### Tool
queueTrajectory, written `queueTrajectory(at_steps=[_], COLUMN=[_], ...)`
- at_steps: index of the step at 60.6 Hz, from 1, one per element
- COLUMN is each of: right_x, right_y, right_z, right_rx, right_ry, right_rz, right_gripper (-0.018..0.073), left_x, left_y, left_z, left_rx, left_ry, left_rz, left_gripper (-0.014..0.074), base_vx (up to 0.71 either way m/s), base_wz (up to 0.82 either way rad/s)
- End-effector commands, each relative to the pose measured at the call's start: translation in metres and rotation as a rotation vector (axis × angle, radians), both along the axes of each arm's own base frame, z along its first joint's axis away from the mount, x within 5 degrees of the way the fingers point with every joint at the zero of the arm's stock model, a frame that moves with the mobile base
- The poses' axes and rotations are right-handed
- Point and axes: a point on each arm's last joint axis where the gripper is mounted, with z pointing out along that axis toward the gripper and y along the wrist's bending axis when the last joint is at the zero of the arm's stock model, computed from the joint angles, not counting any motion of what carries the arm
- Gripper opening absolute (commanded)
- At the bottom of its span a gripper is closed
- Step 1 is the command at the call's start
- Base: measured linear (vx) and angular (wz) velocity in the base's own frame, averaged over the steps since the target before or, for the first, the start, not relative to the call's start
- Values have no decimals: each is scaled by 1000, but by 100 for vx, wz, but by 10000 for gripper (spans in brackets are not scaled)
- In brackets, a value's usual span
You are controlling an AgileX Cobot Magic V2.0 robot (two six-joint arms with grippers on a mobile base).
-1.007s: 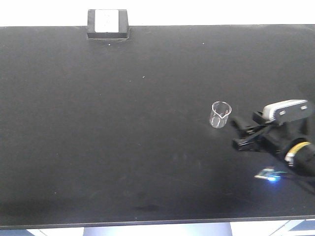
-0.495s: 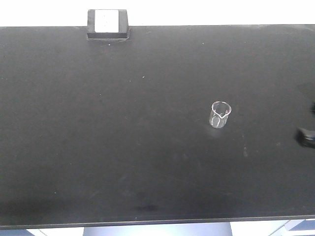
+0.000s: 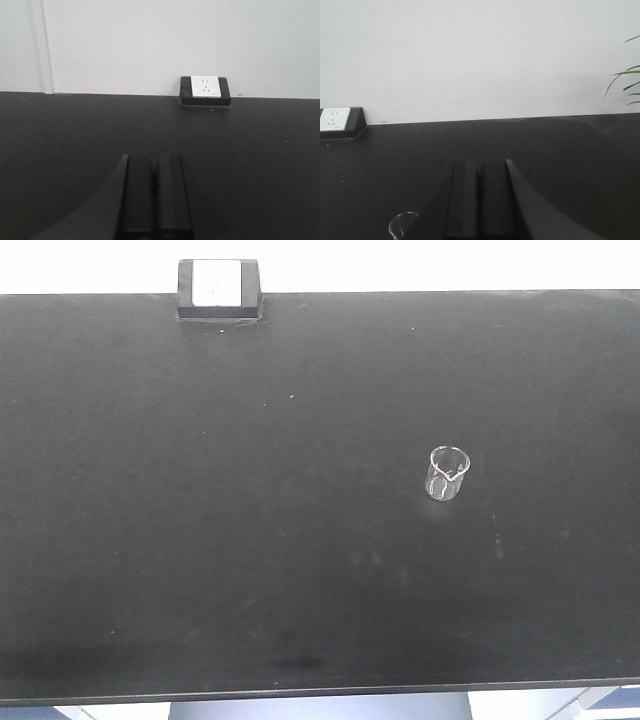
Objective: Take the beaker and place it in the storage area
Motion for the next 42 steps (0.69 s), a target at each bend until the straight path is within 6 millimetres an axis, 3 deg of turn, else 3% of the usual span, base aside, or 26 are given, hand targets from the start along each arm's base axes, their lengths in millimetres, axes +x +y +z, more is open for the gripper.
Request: queueTrajectory(at_steps=[1,16,23,38,42], right_x=[-1,-3,-12,-27,-25], right_y=[2,4,4,4,4], right_z=[17,2,-21,-95,-103], right_rx=[-7,4,-52,-64,-37], right_ry=[-92,-69,-67,-65,-26], right_rz=[19,43,57,59,61], right_gripper=[-8,-8,-8,-8,-8], left_x=[0,0,0,0,0], left_y=[-2,-2,-2,-2,-2], left_z=[1,1,1,1,1], left_rx=[-10,-10,-10,-10,-10], left_ry=[-80,-80,-80,-80,-80], left_rz=[-19,-19,-19,-19,-19], left_gripper=[-8,-8,-8,-8,-8], base_vx=[0,0,0,0,0], base_wz=[0,0,0,0,0])
